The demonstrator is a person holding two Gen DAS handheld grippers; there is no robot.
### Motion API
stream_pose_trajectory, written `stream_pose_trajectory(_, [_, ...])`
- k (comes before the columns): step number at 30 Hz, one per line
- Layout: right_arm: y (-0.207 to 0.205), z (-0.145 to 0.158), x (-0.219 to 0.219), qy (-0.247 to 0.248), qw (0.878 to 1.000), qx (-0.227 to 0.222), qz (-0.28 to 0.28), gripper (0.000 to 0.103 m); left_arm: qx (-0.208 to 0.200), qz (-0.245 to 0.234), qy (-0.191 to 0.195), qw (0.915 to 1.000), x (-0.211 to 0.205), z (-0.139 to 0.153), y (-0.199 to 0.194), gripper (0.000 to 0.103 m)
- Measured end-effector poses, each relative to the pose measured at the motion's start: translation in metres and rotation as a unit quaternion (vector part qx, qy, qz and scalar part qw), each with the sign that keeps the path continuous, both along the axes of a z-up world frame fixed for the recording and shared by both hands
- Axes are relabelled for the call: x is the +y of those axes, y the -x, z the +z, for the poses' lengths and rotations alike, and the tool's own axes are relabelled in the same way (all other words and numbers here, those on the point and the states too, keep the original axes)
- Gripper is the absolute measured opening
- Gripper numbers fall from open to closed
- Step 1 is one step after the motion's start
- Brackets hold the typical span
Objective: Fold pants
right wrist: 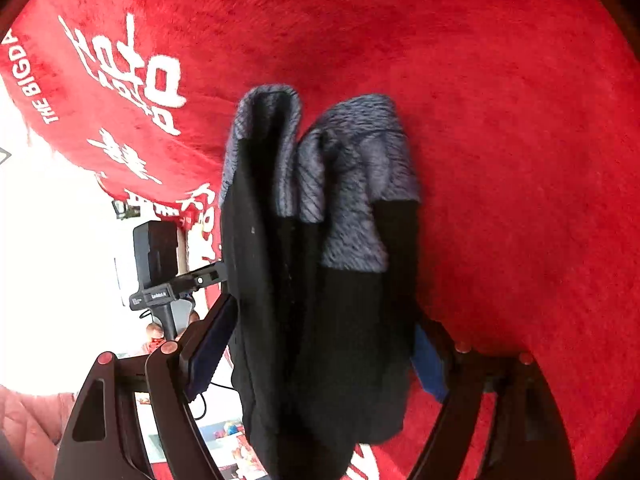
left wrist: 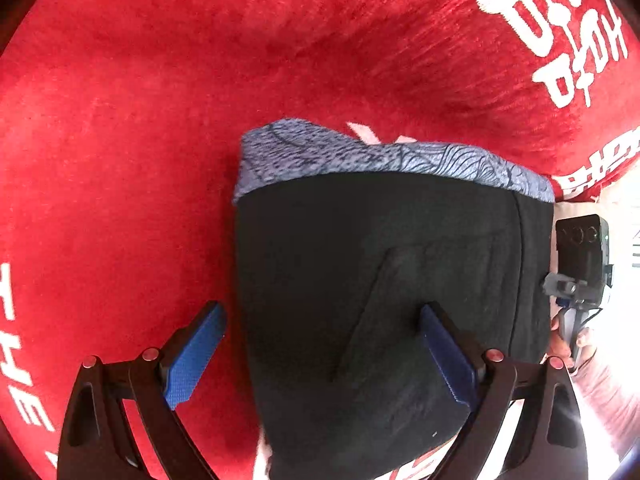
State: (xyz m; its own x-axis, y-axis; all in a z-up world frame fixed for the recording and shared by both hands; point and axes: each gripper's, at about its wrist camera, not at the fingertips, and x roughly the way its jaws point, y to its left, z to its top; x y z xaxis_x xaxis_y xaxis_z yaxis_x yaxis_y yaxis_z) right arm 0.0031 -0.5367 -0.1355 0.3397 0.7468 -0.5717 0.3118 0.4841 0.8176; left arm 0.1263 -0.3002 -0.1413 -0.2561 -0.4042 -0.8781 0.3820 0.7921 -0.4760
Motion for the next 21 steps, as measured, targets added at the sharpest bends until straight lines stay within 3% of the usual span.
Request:
stream_pose_trajectory(2, [0.000,0.002,0.002,0.005,1.000,0.015,-0.001,0.078,-0.006,-0.004,0.001,1.0000,-0.006,0.001,0.004,0.098])
stream_pose_trajectory(4, [0.003,0.004,0.000,-0.001,1.000,0.017,-0.007,0.063,-0.021,-0.012,-0.002,0.9997,-0.011,0.009,0.012,0.090])
stream_pose_trajectory(7, [0.007,0.012,0.000,-0.012,1.000,0.011,-0.015,0.053,-0.034,-0.012,-0.001,0.9993,-0.012,0.023,0.020,0.083])
stream_pose_trajectory(13, [0.022,0.039,0.000,-0.053,0.998,-0.015,-0.034,0.047,-0.057,-0.021,0.001,0.9981,-0.012,0.057,0.031,0.079])
stream_pose_trajectory(21, [0.059,0.069,0.021,-0.073,0.997,-0.024,-0.003,0.047,-0.075,-0.015,0.004,0.9971,-0.015,0.101,0.069,0.079])
